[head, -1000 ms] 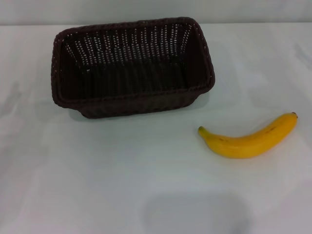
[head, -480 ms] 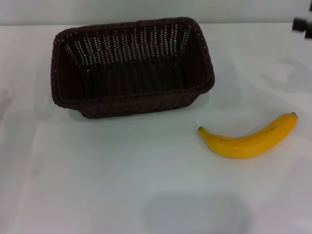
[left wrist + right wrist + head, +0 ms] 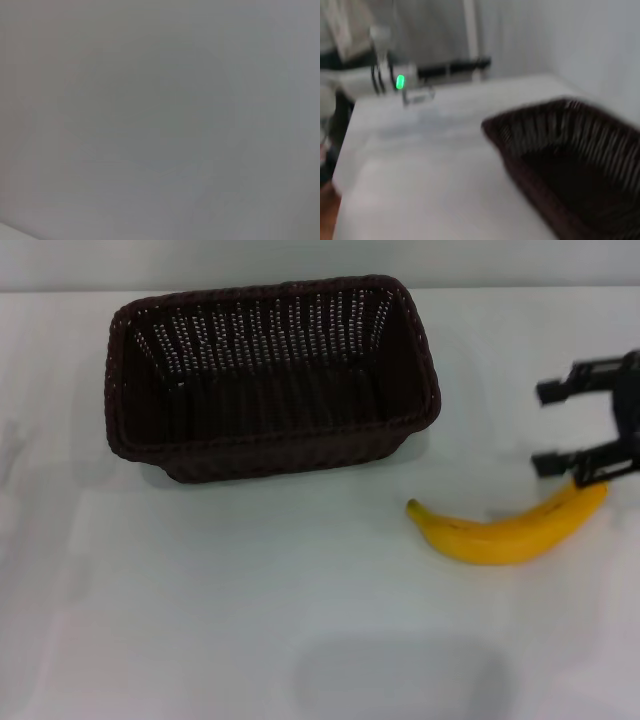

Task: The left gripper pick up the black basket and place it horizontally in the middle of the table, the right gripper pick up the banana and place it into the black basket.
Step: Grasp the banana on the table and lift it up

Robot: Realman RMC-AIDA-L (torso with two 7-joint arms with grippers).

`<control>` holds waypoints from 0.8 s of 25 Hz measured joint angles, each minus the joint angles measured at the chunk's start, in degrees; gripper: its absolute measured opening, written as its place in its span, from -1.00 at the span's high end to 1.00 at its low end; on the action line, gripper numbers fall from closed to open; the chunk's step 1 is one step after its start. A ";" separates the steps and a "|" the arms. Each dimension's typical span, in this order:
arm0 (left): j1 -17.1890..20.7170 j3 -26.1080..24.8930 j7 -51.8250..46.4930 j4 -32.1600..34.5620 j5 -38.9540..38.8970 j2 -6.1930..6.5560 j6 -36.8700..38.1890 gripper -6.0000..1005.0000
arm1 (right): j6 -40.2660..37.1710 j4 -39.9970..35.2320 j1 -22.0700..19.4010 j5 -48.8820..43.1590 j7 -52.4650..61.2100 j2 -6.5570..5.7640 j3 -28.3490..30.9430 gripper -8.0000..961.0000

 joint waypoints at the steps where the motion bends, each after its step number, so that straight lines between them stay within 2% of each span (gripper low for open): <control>1: -0.06 0.00 -0.05 -0.01 -0.01 0.00 -0.02 -0.76 | 0.14 -2.32 0.13 -2.90 1.32 1.04 -0.73 -0.73; 4: -0.23 0.00 -0.10 -0.03 -0.05 -0.09 -0.09 -0.76 | 0.26 -8.31 1.16 -11.50 4.62 4.53 -2.48 -0.73; 6: -0.44 0.00 -0.09 -0.07 -0.29 -0.14 -0.10 -0.76 | 0.18 -10.78 1.93 -16.21 6.63 6.01 -4.09 -0.73; 14: -1.15 0.00 -0.08 -0.85 -0.76 -0.17 0.07 -0.76 | -4.26 -12.02 4.45 -26.02 16.00 6.22 -17.52 -0.72; 20: -1.51 0.00 -0.05 -0.85 -0.78 -0.13 0.23 -0.76 | -6.08 -12.34 5.17 -28.51 18.54 6.24 -22.62 -0.72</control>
